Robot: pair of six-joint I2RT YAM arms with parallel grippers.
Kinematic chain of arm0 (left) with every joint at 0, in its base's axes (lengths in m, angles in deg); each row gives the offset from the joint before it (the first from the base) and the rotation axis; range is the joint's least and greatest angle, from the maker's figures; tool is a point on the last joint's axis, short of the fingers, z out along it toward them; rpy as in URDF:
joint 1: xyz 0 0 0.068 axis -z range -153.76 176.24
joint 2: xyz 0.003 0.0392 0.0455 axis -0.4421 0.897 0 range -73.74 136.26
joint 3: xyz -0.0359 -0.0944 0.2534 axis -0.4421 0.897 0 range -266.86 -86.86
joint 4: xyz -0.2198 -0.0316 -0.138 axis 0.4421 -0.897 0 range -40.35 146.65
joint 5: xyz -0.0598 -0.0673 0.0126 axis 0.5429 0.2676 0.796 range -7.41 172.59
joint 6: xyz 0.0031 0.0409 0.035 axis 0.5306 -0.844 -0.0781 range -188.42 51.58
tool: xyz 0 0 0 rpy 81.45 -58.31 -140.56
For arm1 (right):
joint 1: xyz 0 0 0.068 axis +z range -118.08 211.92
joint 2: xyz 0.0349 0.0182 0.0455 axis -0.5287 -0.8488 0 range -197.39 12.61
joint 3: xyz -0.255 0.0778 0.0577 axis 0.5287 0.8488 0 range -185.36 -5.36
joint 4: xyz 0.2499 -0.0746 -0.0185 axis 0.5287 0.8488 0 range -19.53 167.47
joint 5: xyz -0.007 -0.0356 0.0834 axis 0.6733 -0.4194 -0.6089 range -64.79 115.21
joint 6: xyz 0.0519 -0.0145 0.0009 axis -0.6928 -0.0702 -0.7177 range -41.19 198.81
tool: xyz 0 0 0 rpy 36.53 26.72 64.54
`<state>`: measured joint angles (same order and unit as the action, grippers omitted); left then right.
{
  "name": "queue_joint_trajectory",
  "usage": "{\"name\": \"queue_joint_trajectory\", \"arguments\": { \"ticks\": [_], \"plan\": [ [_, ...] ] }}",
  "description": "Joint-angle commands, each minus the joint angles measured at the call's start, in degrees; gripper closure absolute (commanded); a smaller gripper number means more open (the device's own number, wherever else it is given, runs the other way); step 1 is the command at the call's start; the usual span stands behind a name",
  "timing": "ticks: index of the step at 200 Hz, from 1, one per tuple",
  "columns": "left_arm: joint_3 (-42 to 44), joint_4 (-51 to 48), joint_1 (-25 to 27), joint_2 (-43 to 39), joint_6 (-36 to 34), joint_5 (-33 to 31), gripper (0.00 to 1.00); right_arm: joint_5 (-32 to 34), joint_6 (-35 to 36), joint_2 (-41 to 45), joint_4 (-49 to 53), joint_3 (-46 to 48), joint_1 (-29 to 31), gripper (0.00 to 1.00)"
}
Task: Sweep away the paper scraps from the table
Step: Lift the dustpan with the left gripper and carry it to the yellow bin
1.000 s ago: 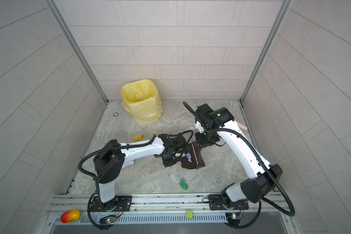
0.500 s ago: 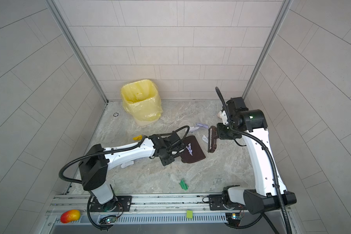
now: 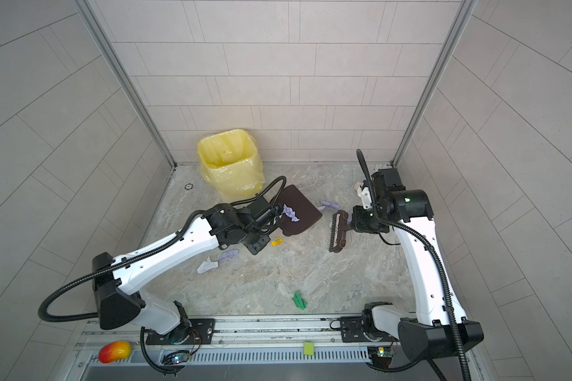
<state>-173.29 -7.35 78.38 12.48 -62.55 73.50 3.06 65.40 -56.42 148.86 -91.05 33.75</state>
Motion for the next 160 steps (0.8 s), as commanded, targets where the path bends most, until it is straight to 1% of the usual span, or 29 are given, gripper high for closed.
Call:
{"name": "queue_joint_trajectory", "arguments": {
  "ticks": [1,34,66,84,122,160],
  "plan": [
    [-6.0,-9.9,-1.7,-1.8,5.5,-3.8,1.0,-3.2,-0.6,1.5,-3.5,0.6,-0.2,1.0],
    [-12.3,-15.5,-5.0,-3.1,8.0,-5.3,1.0,-5.1,-0.7,1.4,-4.7,1.3,-0.2,1.0],
    [-16.1,-19.3,-10.7,-3.6,9.2,-4.9,1.0,-6.7,-0.7,0.9,-4.8,0.5,-0.2,1.0],
    [-17.7,-21.1,-14.8,-3.4,9.2,-4.7,1.0,-7.2,-0.7,0.9,-4.7,0.1,-0.2,1.0],
    [-19.5,-21.4,-23.8,-3.5,8.8,-4.8,1.0,-7.9,-0.8,1.3,-4.6,0.8,-0.1,1.0],
    [-20.9,-20.2,-31.2,-2.6,7.9,-3.7,1.0,-8.5,-1.1,1.3,-4.5,1.0,-0.1,1.0]
  ]
}}
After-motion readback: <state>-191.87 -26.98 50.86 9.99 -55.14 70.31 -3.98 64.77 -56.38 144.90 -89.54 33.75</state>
